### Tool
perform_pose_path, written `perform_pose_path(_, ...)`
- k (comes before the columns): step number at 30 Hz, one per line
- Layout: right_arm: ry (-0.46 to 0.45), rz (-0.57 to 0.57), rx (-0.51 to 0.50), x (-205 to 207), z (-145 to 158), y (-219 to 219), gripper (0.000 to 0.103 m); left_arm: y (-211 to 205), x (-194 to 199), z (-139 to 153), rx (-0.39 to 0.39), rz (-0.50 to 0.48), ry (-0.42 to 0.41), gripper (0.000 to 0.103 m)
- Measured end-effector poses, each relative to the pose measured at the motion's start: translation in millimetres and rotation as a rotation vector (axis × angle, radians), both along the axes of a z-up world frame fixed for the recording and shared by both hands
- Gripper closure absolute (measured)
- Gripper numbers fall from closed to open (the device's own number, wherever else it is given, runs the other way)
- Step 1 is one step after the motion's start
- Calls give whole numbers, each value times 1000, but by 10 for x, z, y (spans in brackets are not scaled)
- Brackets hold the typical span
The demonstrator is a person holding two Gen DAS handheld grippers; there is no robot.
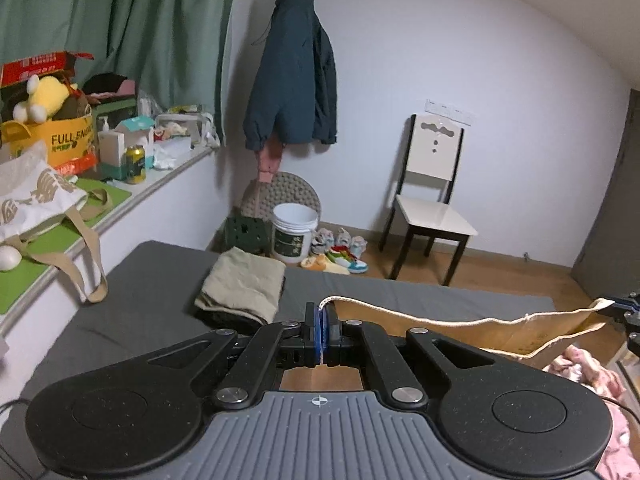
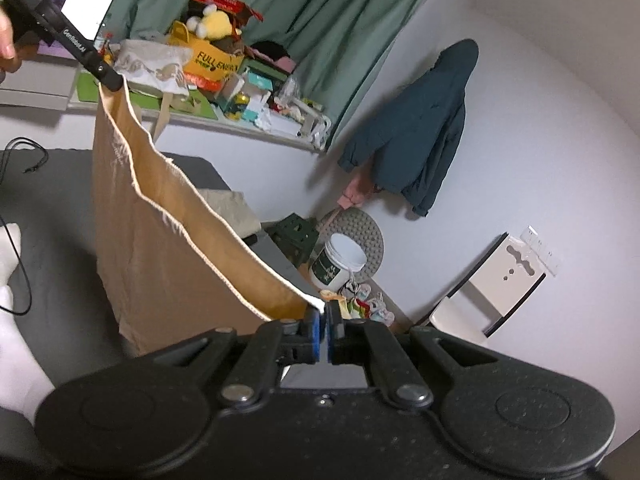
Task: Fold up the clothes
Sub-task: 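Lift the beige garment high with both tools, holding its two ends apart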
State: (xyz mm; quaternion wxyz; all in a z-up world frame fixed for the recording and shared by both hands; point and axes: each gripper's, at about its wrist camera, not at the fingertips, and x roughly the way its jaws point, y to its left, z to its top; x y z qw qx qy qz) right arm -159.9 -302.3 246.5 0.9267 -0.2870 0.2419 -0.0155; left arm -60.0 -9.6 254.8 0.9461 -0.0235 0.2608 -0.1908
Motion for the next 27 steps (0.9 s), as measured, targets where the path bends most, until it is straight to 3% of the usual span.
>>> perform_pose_path(8, -14, -27, 20, 187, 179, -150, 100, -103, 19, 251, -15, 9, -41, 103)
perform_pose_path(20, -5, -201, 55, 1362, -51, -727, 100, -955, 1168, 73, 119, 82, -43, 103)
perform_pose_path(27, -117, -317, 34, 1686, 178, -1090, 100, -1400, 1720, 224, 27, 130, -125, 103)
